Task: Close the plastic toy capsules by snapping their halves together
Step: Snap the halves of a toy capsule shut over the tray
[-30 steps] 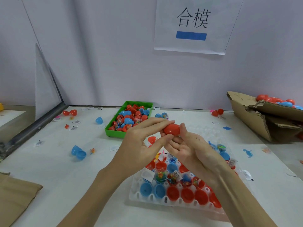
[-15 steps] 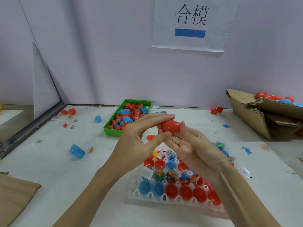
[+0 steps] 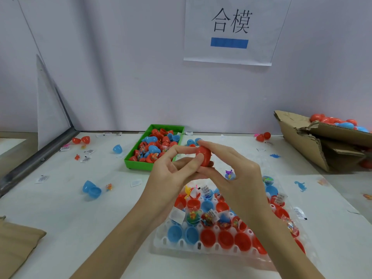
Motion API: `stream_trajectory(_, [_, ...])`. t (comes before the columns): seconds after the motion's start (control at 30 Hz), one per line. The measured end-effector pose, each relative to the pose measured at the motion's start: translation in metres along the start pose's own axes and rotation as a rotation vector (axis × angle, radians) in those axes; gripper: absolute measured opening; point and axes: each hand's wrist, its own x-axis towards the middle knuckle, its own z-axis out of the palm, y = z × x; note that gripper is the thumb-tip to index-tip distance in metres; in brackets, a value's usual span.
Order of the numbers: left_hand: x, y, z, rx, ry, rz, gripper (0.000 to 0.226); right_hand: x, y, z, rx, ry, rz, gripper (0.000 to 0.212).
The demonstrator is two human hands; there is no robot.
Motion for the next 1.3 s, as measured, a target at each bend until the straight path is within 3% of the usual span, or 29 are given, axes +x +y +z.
stream_trajectory(0.27, [-0.001, -0.002, 0.001, -0.304, 0.008, -0.165, 0.039, -0.004, -0.001, 0.006, -0.178, 0.054, -0.121, 0.046])
stream_trajectory(0.5, [-0.001, -0.007, 0.004, -0.241, 0.013, -0.111, 0.031, -0.006, -0.003, 0.007, -0.239, 0.054, -0.145, 0.045])
stream_trajectory(0.73, [0.000, -0.005, 0.000, -0.022, 0.021, 0.082, 0.030, -0.006, -0.003, 0.011, -0.206, 0.076, -0.204, 0.050])
stream_trajectory(0.87, [0.007, -0.003, -0.018, 0.465, 0.117, 0.341, 0.022, -0.003, -0.003, 0.007, 0.306, -0.125, 0.142, 0.040])
stream_trajectory(0.93, [0.008, -0.003, -0.026, 0.654, 0.074, 0.407, 0.027, 0.000, -0.003, 0.004, 0.556, -0.144, 0.338, 0.028])
stream_trajectory(1.0, [0.008, -0.003, -0.028, 0.777, 0.010, 0.492, 0.033, 0.003, -0.002, 0.001, 0.630, -0.113, 0.459, 0.026])
stream_trajectory(1.13, [0.006, -0.004, -0.024, 0.887, -0.022, 0.654, 0.038, 0.002, -0.001, 0.002, 0.729, -0.128, 0.555, 0.038])
stream_trajectory(1.3, [0.003, -0.007, -0.017, 0.759, 0.040, 0.572, 0.041, 0.002, -0.006, 0.003, 0.846, -0.047, 0.637, 0.021])
